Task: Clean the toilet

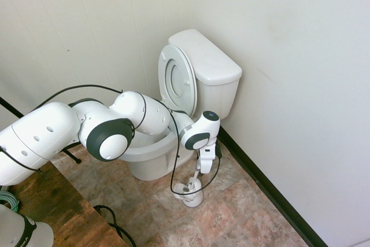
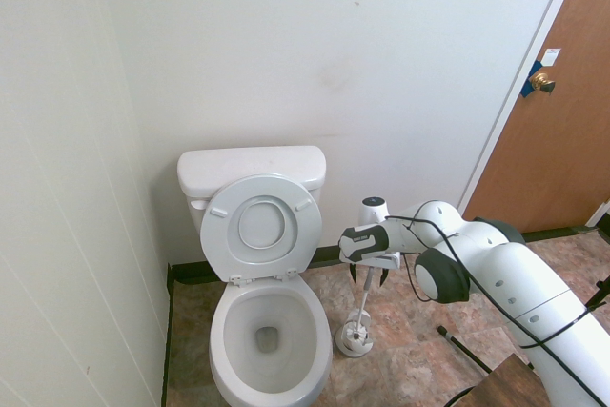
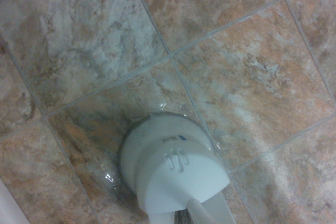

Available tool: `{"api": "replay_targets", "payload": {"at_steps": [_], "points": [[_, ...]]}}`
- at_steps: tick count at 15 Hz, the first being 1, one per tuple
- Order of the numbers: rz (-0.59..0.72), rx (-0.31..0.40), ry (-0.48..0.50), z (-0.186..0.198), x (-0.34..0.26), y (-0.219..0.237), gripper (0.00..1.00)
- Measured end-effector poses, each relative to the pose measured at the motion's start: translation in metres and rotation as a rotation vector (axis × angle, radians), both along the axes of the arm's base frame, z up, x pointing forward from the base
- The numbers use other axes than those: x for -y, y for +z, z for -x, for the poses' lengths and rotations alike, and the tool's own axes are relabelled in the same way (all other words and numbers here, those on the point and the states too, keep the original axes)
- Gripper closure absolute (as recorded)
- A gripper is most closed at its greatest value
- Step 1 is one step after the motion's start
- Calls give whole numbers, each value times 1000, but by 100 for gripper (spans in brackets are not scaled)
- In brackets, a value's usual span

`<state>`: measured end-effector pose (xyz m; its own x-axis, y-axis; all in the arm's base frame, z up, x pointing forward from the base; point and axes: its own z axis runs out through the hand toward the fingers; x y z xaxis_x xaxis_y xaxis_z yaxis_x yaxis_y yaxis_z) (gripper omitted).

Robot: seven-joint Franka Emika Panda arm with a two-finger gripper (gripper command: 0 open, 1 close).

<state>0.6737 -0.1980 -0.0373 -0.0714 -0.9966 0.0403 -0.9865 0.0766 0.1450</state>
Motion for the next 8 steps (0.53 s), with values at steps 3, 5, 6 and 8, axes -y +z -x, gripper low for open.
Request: {"api": "replay_targets", "payload": {"at_steps": [3, 5, 6, 8], "points": [[-5, 5, -7, 0, 4, -2, 100], [-10, 9, -8, -1, 4, -1, 100], [-11, 11, -8, -2, 4, 0, 100], [-11, 15, -6, -3, 5, 1, 100]]}}
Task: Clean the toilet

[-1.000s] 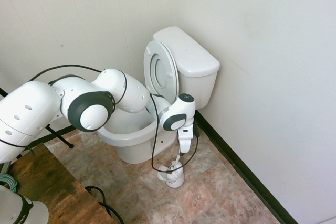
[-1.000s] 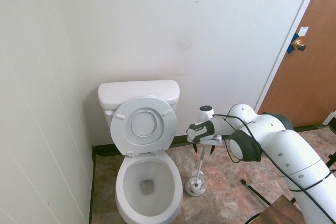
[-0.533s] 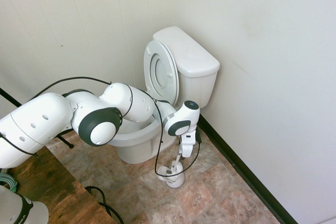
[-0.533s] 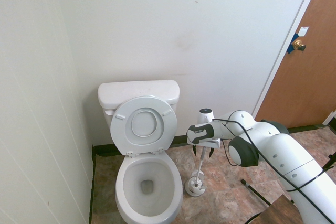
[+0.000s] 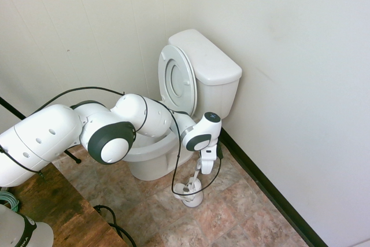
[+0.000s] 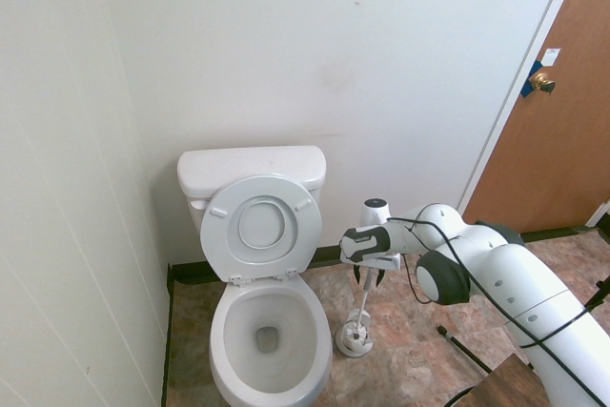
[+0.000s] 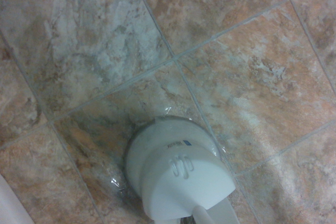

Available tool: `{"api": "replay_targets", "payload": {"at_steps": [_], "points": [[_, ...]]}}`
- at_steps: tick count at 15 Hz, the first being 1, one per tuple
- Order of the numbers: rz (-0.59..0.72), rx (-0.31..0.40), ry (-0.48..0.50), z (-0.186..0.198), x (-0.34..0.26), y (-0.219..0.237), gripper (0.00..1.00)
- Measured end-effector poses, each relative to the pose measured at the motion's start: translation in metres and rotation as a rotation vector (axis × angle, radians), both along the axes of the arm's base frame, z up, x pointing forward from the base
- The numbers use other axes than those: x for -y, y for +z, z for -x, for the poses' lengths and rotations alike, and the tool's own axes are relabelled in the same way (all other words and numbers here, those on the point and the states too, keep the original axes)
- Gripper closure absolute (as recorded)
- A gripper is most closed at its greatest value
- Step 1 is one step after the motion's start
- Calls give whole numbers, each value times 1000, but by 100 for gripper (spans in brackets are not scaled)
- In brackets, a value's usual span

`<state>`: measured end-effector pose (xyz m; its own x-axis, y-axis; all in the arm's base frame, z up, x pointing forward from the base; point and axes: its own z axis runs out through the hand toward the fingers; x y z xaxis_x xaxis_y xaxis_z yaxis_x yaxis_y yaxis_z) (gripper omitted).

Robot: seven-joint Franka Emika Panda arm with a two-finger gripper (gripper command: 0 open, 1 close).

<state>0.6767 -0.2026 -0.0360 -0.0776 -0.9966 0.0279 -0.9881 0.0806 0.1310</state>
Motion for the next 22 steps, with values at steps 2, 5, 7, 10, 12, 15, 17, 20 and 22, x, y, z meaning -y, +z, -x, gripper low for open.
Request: {"api": "replay_targets", "payload": {"at_steps": [2, 5, 7, 10, 12, 15, 17, 20, 22], "points": [[-1, 2, 3, -1, 0, 1, 100], [-2, 4, 11, -1, 2, 3, 100], [-3, 5, 14, -1, 2, 3, 100], [-10, 10, 18, -1, 3, 4, 100], [-13, 17, 19, 1, 5, 3, 100], [-9, 49, 34, 10, 5, 2, 100], [-4, 81, 46, 23, 2, 3, 100], [2, 133, 70, 46, -4, 3, 100], [-1, 164, 87, 63, -10, 5, 100]]}}
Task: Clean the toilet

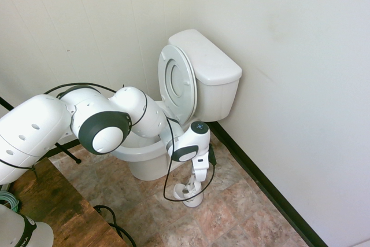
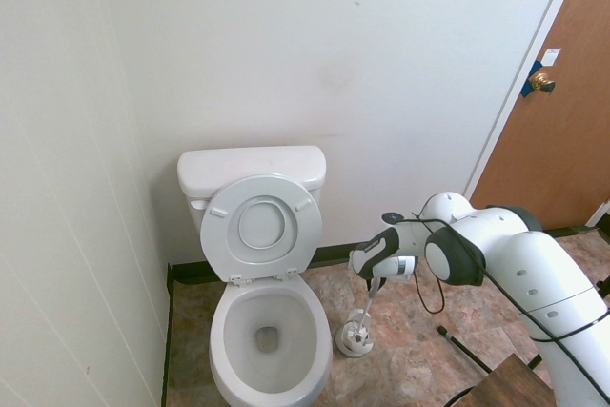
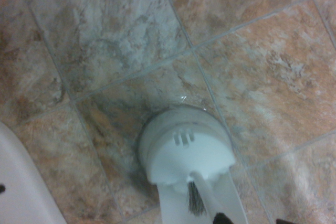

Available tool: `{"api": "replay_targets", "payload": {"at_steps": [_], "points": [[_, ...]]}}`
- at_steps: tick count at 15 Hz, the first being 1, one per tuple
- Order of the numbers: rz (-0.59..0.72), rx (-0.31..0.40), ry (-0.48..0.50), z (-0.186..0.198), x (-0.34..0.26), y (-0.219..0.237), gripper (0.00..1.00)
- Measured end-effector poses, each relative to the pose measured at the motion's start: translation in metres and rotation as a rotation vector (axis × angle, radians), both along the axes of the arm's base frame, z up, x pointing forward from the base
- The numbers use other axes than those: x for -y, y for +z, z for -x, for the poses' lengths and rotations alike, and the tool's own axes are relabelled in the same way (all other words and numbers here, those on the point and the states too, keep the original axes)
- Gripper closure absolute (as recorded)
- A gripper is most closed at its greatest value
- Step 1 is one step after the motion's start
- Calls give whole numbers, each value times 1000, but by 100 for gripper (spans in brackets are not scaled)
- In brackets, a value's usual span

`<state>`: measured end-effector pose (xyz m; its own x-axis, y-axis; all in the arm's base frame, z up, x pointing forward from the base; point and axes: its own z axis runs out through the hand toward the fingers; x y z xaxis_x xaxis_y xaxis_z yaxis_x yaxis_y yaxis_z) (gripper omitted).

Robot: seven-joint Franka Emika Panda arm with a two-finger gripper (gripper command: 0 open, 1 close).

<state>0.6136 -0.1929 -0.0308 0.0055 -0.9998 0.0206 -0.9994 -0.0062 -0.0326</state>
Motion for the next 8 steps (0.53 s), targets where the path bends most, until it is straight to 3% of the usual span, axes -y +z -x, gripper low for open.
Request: {"api": "replay_targets", "payload": {"at_steps": [3, 8], "points": [[6, 39, 14, 22, -2, 18, 100], [11, 97, 43, 53, 12, 100, 100]]}}
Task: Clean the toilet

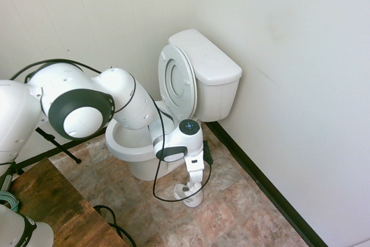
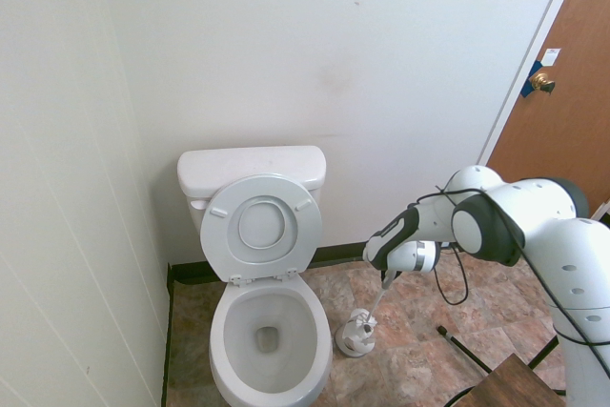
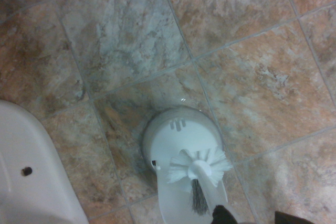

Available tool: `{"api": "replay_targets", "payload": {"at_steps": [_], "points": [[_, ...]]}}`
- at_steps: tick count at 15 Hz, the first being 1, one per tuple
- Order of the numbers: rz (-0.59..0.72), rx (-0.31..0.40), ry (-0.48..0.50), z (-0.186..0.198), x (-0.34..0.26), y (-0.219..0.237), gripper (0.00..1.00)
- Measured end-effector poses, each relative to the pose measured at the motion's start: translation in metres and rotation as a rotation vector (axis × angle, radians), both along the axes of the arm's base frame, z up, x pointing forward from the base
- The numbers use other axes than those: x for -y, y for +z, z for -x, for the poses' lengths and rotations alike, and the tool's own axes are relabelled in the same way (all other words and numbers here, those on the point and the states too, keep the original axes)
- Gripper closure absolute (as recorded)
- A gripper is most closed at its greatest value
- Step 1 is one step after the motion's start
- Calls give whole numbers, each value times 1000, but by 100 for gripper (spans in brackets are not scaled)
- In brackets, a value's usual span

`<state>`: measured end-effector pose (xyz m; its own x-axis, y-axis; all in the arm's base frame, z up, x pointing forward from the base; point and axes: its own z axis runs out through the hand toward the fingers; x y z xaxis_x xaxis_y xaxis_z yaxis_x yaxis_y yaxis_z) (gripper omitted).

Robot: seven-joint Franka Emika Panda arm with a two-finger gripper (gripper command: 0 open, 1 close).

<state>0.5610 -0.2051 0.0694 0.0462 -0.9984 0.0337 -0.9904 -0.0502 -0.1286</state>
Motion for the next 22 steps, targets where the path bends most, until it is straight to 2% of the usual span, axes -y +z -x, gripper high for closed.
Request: {"api": "replay_targets", "payload": {"at_steps": [4, 8, 11, 15, 18, 20, 22], "points": [[28, 55, 14, 39, 6, 72, 100], [27, 112, 79, 83, -24, 131, 100], [24, 142, 182, 92, -68, 183, 100], [39, 100, 285, 90, -145, 275, 100], [31, 118, 356, 100, -217, 345, 100], [17, 133, 392, 97, -249, 358, 100], [7, 130, 415, 85, -270, 343, 100]]}}
